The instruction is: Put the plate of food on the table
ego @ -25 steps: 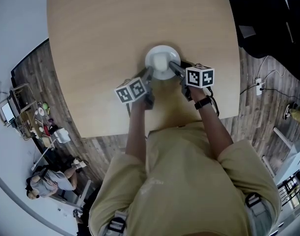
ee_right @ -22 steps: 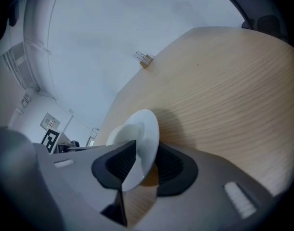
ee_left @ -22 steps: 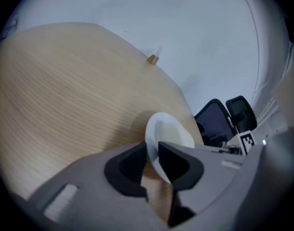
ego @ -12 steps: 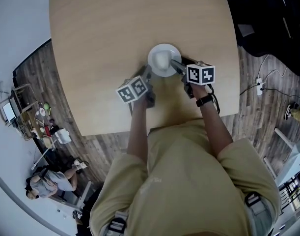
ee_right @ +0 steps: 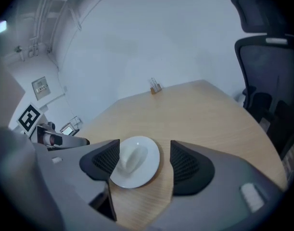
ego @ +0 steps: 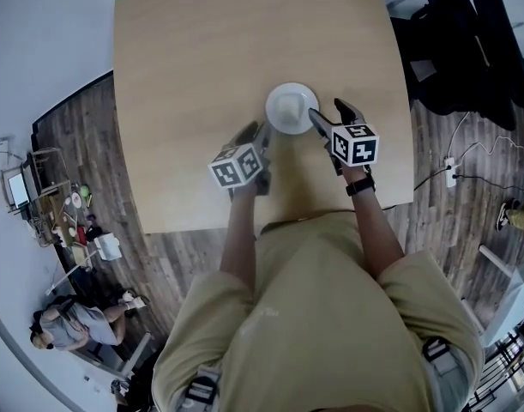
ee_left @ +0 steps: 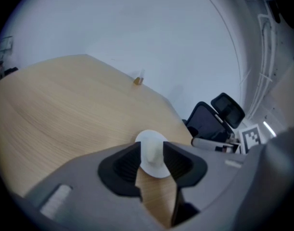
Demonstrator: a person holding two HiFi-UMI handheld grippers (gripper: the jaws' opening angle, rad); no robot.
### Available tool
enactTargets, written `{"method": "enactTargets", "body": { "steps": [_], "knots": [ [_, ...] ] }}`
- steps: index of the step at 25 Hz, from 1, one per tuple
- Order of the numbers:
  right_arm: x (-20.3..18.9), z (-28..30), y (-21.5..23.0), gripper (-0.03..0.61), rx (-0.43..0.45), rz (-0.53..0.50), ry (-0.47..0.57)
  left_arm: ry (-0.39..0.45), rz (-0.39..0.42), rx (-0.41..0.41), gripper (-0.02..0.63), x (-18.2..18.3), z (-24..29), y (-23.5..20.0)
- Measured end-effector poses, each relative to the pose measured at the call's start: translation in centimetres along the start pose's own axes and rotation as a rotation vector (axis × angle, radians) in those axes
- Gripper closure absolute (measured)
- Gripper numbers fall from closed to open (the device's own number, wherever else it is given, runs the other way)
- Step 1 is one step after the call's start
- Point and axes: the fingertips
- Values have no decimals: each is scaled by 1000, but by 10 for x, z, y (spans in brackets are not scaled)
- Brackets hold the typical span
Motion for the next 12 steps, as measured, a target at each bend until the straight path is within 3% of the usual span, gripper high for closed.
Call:
{"method": "enactTargets", "body": {
  "steps": [6, 12],
  "knots": [
    [32, -60, -21, 285, -50, -64, 237, 70, 273, -11, 477, 21, -30, 48],
    [42, -118, -42, 353, -116, -96, 405, 173, 488, 3, 508, 29, -62, 90]
  ]
}}
Point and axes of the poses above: the fingertips, and each gripper's own axes: z forward along the fingers, y to its right, x out of its top, and after that the axes turned 13 degrees about -x, right-handed
